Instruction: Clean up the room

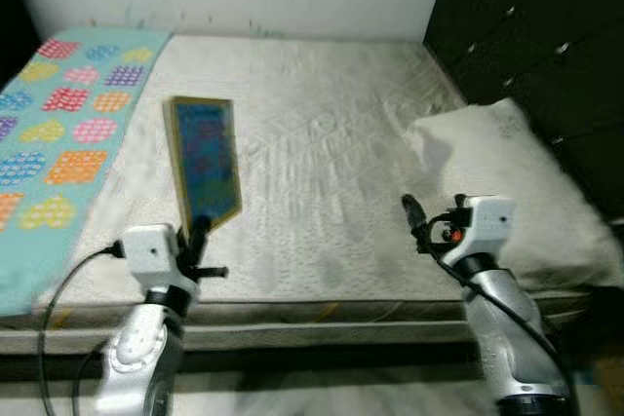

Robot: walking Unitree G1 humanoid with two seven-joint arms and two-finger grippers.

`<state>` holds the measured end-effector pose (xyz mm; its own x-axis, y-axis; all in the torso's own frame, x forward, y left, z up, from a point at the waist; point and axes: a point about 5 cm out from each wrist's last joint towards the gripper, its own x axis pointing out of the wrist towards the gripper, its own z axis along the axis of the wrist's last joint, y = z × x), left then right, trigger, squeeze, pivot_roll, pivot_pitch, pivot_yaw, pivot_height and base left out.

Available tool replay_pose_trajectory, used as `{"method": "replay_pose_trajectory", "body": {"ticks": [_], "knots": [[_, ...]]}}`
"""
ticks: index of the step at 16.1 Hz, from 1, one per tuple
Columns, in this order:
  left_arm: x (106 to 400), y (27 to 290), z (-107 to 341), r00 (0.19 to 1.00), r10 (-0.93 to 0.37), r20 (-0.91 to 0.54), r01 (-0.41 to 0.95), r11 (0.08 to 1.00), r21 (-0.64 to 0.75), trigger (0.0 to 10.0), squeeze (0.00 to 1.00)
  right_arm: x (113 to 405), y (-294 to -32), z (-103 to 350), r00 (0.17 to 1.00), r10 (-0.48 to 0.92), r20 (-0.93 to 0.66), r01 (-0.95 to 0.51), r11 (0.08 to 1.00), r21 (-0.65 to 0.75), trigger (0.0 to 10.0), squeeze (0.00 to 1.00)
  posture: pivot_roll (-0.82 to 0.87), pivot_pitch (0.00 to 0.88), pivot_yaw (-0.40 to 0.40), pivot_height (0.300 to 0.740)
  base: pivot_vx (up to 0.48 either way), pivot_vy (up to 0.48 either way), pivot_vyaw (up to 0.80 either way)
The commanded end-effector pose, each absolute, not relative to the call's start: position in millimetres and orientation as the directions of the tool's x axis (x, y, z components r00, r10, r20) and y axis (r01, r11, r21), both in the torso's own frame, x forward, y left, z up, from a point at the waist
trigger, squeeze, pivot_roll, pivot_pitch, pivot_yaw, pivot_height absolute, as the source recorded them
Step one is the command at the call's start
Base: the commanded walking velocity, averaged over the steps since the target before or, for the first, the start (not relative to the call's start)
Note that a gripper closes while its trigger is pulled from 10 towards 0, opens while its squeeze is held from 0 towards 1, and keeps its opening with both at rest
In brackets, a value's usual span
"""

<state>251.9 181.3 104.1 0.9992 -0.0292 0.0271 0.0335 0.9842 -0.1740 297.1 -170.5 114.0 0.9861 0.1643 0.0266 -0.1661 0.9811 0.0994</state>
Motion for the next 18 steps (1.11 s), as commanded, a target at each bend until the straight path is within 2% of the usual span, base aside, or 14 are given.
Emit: {"method": "replay_pose_trajectory", "body": {"ticks": [1,5,18], "knots": [[253.0,184.2,112.8,0.997,-0.019,0.071,0.032,0.984,-0.176,10.0,0.00,297.5,-168.9,115.4,0.985,0.170,0.032,-0.172,0.981,0.093,10.0,0.00,-0.01,0.085,-0.042,0.740,0.000,0.000,0.00],[251.4,180.6,116.2,0.992,-0.070,0.104,0.088,0.979,-0.183,10.0,0.00,297.9,-169.2,115.4,0.985,0.171,0.033,-0.173,0.981,0.089,10.0,0.00,-0.01,0.087,-0.044,0.740,0.000,0.000,0.00],[251.2,178.6,115.0,0.991,-0.087,0.097,0.104,0.975,-0.195,10.0,0.00,297.7,-169.7,115.3,0.986,0.162,0.036,-0.164,0.983,0.084,10.0,0.00,-0.01,0.094,-0.041,0.740,0.340,0.000,0.00]]}}
